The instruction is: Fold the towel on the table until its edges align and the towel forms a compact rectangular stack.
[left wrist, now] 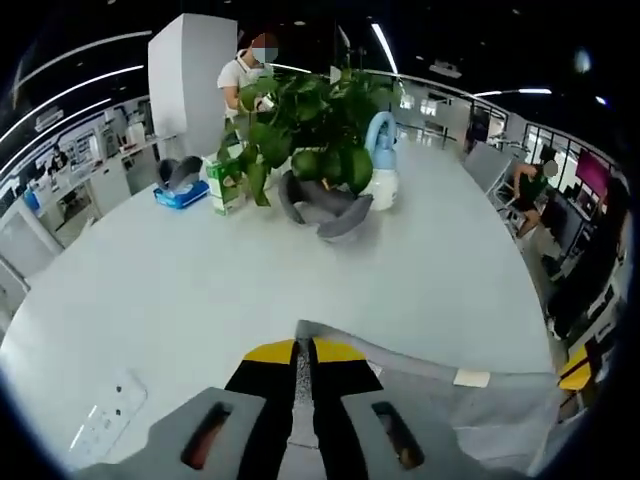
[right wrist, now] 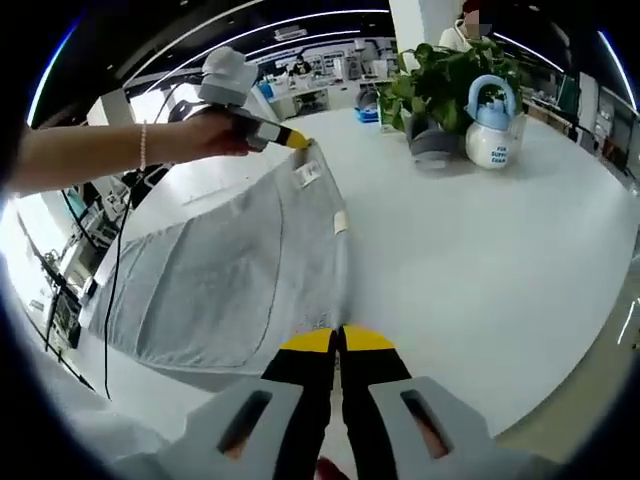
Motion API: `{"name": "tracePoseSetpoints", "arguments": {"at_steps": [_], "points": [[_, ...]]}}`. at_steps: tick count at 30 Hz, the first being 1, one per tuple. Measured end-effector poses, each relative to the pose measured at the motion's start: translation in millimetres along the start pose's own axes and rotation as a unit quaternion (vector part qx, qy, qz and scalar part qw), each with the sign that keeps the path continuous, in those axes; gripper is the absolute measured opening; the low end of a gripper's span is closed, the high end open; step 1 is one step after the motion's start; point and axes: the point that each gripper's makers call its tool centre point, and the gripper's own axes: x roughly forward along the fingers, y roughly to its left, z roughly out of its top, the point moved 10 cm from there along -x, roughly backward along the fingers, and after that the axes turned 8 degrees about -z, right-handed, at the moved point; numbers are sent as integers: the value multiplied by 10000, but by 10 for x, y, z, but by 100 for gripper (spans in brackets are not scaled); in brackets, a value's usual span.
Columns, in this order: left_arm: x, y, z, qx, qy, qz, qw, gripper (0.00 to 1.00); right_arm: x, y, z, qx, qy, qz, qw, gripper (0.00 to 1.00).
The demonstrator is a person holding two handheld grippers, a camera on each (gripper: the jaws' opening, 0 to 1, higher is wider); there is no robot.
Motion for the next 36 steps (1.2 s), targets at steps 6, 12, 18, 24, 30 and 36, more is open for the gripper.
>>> {"name": "tracePoseSetpoints", "arguments": {"at_steps": [6,12,18,24,30,36], "points": [[-51,-52,122,106,-134,1,9999,5,-110,-46,53,47,-183,-132,9997,0],[-97,-80,240,155,-274,40,9995,5,-189,-77,67,82,-288,-217,9993,0],[-129,-174,297,159,-317,41,9994,5,-279,-99,82,57,-374,-243,9990,0],[-154,-263,426,137,-456,16,9989,5,-375,-156,92,70,-476,-325,9983,0],[-149,-336,496,161,-498,4,9986,5,-460,-250,94,160,-546,-395,9976,0],[-119,-371,620,214,-571,31,9981,5,-520,-337,128,158,-603,-373,9974,0]]}}
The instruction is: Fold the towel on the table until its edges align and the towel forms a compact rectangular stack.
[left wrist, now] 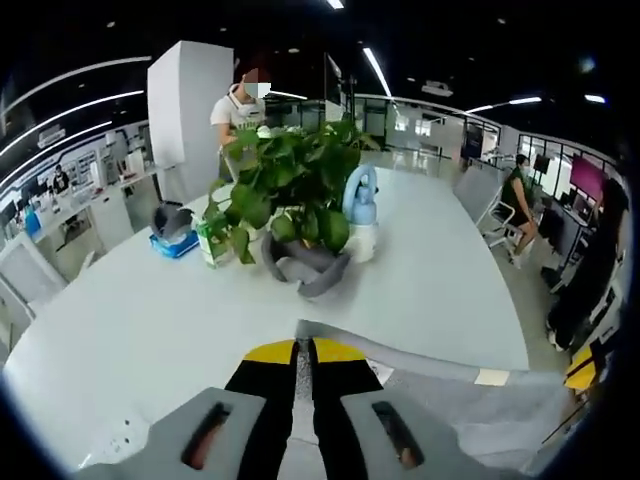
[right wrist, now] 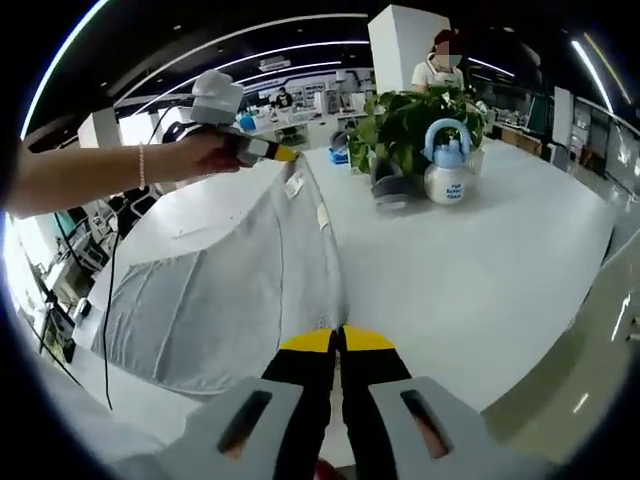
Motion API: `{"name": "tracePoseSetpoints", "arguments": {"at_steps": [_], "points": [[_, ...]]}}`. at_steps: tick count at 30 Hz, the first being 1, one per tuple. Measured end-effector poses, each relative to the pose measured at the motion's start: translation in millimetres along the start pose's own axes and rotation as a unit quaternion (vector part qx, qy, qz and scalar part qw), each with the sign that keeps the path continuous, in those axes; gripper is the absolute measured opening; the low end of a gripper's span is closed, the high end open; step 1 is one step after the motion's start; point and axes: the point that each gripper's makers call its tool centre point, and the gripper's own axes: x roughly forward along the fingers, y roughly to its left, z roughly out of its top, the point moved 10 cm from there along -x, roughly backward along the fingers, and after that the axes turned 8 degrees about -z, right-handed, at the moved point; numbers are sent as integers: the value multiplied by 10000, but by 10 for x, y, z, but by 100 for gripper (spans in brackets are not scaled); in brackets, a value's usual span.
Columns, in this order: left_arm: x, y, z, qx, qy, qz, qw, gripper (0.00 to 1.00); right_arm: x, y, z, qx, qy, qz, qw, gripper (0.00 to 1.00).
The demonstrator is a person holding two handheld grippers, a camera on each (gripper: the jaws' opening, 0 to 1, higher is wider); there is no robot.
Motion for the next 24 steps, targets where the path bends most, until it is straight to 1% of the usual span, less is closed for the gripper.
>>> {"name": "tracePoseSetpoints", "arguments": {"at_steps": [4,8,11,17,20,21,24], "points": [[41,-25,42,-61,-10,4,10000,5,-38,-62,45,37,-19,19,10000,0],[85,-39,74,27,-4,-7,10000,5,-70,-92,68,211,-55,27,9998,0],[93,-43,76,78,-20,-32,10000,5,-74,-74,72,209,-72,24,9998,0],[-13,-34,53,134,-104,-46,9998,5,-162,57,95,119,-157,7,9998,0],[-136,-21,49,2,-206,-87,9998,5,-229,152,112,98,-193,-35,9998,0],[-163,-16,47,1,-236,-90,9997,5,-262,205,121,141,-285,-32,9995,0],[-261,-8,39,-15,-294,-92,9995,5,-298,325,113,98,-324,-36,9994,0]]}}
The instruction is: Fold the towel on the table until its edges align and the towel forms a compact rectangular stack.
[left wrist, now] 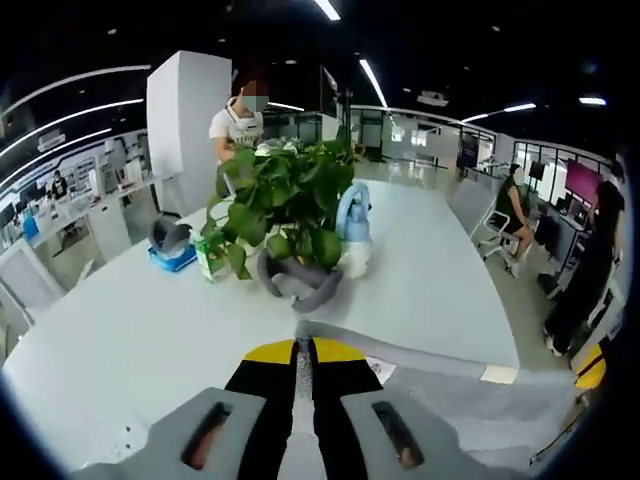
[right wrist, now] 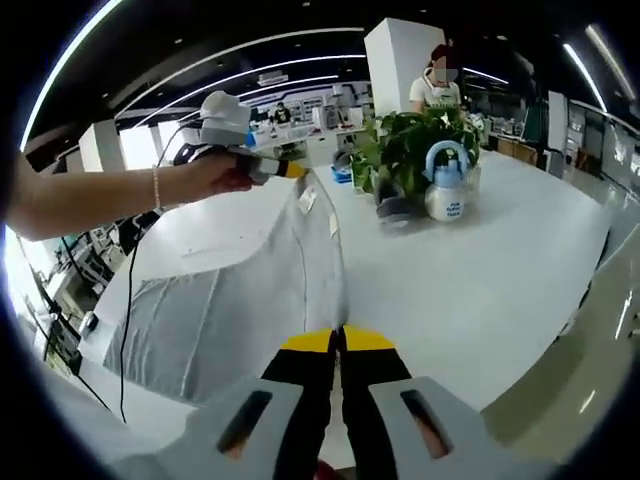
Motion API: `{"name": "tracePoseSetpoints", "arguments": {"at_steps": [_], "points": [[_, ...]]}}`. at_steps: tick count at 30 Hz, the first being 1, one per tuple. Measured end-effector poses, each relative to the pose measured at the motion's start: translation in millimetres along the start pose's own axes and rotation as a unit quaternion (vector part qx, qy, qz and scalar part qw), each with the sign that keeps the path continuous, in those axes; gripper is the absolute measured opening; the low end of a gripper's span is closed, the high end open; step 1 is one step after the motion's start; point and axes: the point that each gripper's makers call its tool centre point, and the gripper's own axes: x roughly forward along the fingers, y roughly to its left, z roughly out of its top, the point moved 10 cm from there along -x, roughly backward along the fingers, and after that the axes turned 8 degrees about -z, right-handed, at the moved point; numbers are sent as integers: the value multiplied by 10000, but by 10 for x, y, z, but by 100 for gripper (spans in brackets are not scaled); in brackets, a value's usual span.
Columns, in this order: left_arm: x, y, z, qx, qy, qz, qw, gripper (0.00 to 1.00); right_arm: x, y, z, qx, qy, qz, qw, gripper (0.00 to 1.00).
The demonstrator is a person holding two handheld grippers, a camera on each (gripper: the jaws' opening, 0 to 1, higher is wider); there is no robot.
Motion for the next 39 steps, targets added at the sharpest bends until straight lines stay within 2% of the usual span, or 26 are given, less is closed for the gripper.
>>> {"name": "tracePoseSetpoints", "arguments": {"at_steps": [5,10,18,23,28,39], "points": [[-205,32,-31,59,-70,15,10000,5,-76,204,1,34,-89,68,9999,0],[-431,91,-106,86,-115,65,9999,5,-130,432,-17,-106,-140,179,9997,0],[-768,267,-228,-66,-206,230,9995,5,-211,717,-16,-312,-170,401,9986,0],[-921,353,-289,-56,-229,322,9992,5,-207,903,-10,-271,-188,585,9977,0],[-1092,461,-394,-115,-245,443,9987,5,-218,1153,-13,-427,-206,795,9957,0],[-1511,616,-643,-242,-203,714,9969,5,-206,1486,-32,-594,-187,1202,9908,0]]}}
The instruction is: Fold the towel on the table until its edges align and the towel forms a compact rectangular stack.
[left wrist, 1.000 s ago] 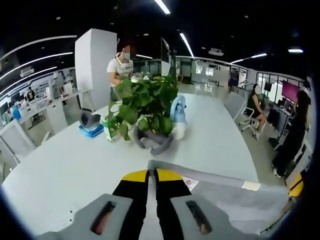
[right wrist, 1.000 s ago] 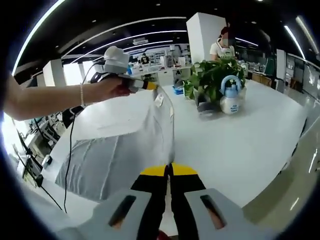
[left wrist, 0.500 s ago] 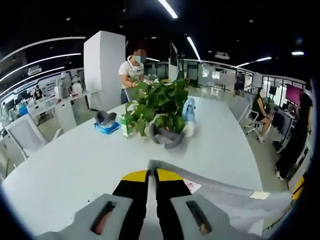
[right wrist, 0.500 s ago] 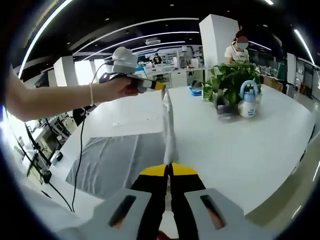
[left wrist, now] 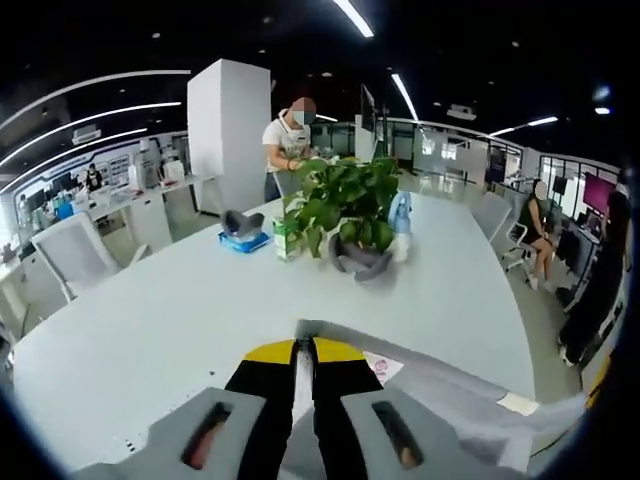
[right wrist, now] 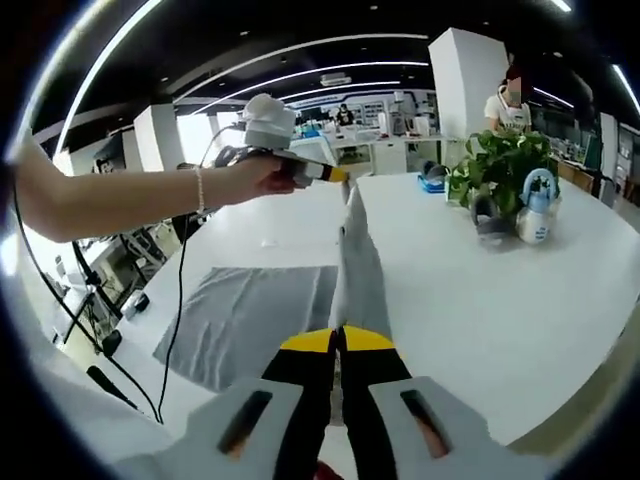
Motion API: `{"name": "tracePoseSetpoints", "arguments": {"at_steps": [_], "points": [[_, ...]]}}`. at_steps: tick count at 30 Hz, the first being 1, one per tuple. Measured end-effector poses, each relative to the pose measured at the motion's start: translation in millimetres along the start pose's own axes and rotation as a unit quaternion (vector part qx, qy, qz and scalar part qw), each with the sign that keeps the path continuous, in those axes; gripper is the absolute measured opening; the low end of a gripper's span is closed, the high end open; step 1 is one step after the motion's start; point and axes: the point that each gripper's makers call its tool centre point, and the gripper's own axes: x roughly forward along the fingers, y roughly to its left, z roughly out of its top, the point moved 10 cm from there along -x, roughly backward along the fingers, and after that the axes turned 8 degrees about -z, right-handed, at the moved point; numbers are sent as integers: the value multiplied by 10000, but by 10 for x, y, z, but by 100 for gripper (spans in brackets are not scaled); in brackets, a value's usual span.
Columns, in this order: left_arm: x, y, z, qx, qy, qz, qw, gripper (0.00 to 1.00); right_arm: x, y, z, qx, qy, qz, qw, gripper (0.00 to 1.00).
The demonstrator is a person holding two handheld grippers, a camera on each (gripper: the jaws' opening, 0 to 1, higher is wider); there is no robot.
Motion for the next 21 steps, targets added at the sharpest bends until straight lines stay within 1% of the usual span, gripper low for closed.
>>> {"name": "tracePoseSetpoints", "arguments": {"at_steps": [4,10,21], "points": [[-147,71,-46,-3,8,93,10000,5,35,136,16,-76,-19,154,9999,0],[-352,165,-125,-28,9,223,9997,5,62,268,20,-160,-19,315,9994,0],[-644,296,-312,-157,23,414,9990,5,107,527,7,-402,37,657,9970,0]]}}
